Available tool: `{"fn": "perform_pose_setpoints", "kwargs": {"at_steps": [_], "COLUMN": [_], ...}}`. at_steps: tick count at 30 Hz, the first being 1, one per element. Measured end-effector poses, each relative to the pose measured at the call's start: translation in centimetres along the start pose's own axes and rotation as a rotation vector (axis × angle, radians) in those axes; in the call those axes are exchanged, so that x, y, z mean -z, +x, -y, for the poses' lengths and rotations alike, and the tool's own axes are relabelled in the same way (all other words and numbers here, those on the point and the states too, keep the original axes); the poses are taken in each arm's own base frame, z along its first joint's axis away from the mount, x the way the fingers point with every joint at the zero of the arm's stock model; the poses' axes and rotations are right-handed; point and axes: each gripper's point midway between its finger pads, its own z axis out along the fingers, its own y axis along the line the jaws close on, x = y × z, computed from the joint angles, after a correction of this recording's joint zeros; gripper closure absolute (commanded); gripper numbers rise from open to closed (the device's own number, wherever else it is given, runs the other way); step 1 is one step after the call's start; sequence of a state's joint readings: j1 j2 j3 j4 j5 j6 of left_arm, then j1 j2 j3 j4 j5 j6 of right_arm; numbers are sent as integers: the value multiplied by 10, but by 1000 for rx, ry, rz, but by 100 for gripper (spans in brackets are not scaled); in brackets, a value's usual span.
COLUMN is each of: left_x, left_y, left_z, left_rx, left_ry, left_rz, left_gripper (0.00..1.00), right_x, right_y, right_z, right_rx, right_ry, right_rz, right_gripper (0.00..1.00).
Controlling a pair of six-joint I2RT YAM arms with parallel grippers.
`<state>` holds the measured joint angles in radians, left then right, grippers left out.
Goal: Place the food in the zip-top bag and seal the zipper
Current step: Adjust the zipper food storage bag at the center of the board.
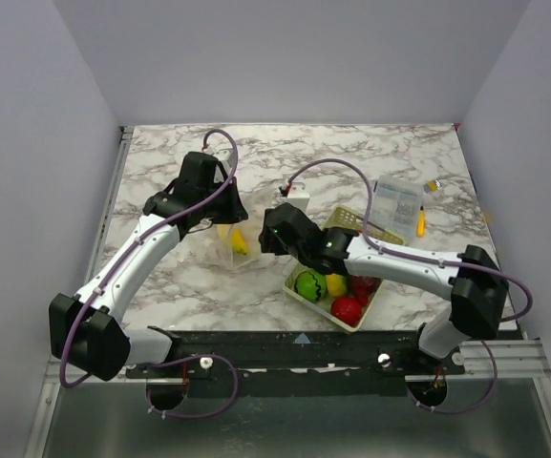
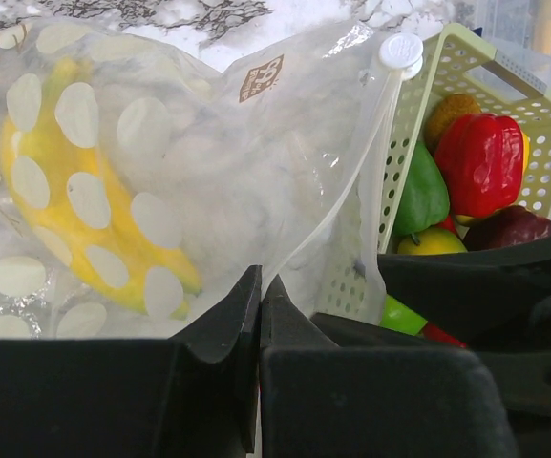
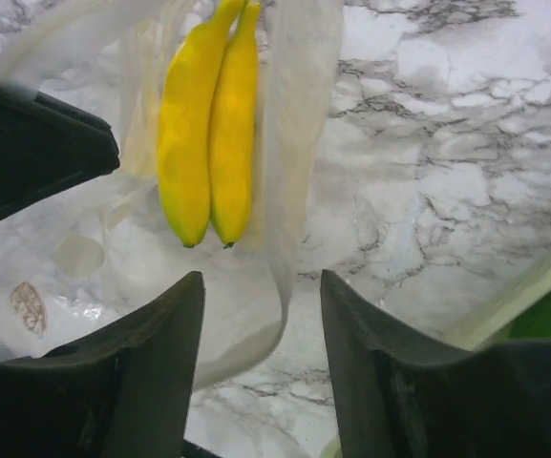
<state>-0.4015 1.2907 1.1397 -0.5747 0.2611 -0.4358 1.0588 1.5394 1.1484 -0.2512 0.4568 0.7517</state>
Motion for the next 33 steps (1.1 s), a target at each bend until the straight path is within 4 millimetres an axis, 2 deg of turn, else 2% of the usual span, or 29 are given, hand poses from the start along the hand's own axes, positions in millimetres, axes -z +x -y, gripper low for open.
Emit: {"fn": "perform_pose_setpoints", "kwargs": {"at_steps": [2,3,5,9,13,16,19,22,25,28,33], "left_x": [3,5,11,25,53,76,94,98,91,81,68], "left_y": [-1,-3,-10,-23,-40,-56,-65,-69,-68,-64,-48], "left_z": [1,3,6,6,2,-9,-26,-34,-34,-35,-43], "left_rx": [9,13,26,46,55,72,98,107,97,77,17], "left_ry": [-3,-4,-10,-49,-120,-209,-294,-322,-317,-307,-310], "left_rz": [-5,-5,7,53,154,253,327,345,323,294,229], "left_gripper": [100,100,100,100,100,100,100,100,100,100,100], "right_x": [-12,-15,-17,-5,12,19,19,15,11,4,-5], "right_y": [3,2,-4,-44,-85,-102,-102,-99,-92,-80,-67], "right_z": [-7,-10,-16,-44,-76,-91,-91,-89,-85,-79,-76], "right_rx": [12,20,29,30,27,32,55,83,111,133,156], "right_ry": [9,10,14,-40,-121,-161,-161,-152,-144,-135,-127], "right_rz": [-20,-22,-22,33,88,109,109,101,93,75,44], "right_gripper": [85,91,99,99,99,99,100,99,99,92,91]}}
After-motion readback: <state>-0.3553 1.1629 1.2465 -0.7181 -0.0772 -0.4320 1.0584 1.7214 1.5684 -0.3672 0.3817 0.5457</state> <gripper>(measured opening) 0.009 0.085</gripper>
